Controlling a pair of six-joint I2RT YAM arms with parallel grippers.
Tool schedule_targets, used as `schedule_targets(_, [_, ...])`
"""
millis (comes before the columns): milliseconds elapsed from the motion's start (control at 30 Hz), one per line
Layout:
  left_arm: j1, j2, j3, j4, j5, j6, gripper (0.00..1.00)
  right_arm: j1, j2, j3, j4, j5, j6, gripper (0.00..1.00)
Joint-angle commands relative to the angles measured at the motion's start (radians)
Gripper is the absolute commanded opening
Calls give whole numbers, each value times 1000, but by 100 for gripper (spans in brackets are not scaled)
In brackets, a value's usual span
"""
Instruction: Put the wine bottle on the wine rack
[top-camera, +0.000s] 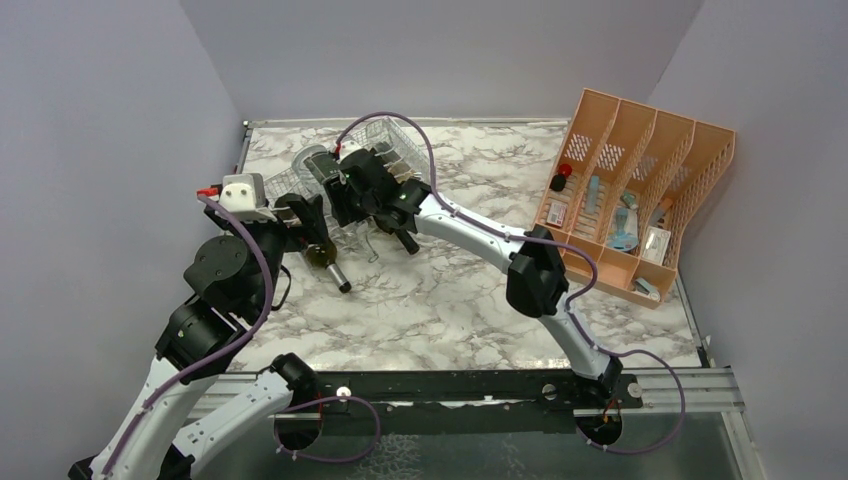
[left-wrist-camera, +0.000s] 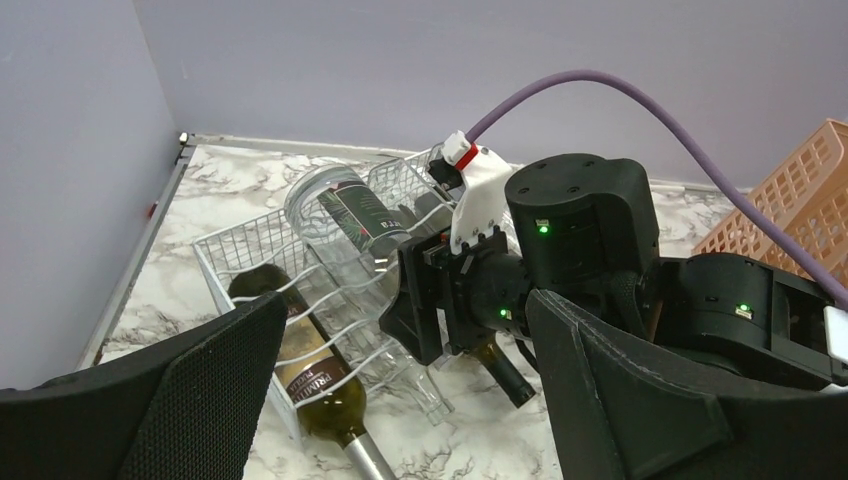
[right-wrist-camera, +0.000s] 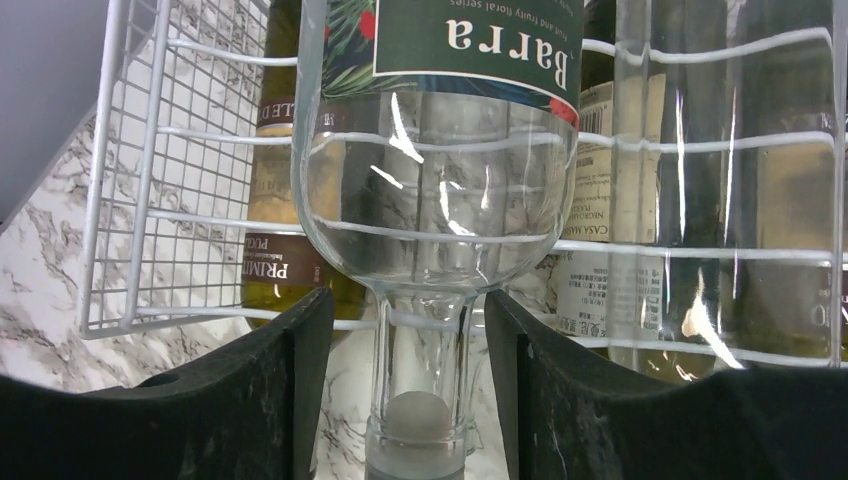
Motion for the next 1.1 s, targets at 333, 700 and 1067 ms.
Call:
schedule_targets(333, [-1,15,23,-3,39,17,99,-4,-217,-206,255,-31,19,76])
schedule_targets(700, [-1,-10,14,-20,88,16,99,-4,-668,-764,284,74,122,82])
schedule_targets(1067, [-1,-46,34,-160,137,-87,99,-4,-1240,-1142,-111,440,276,85])
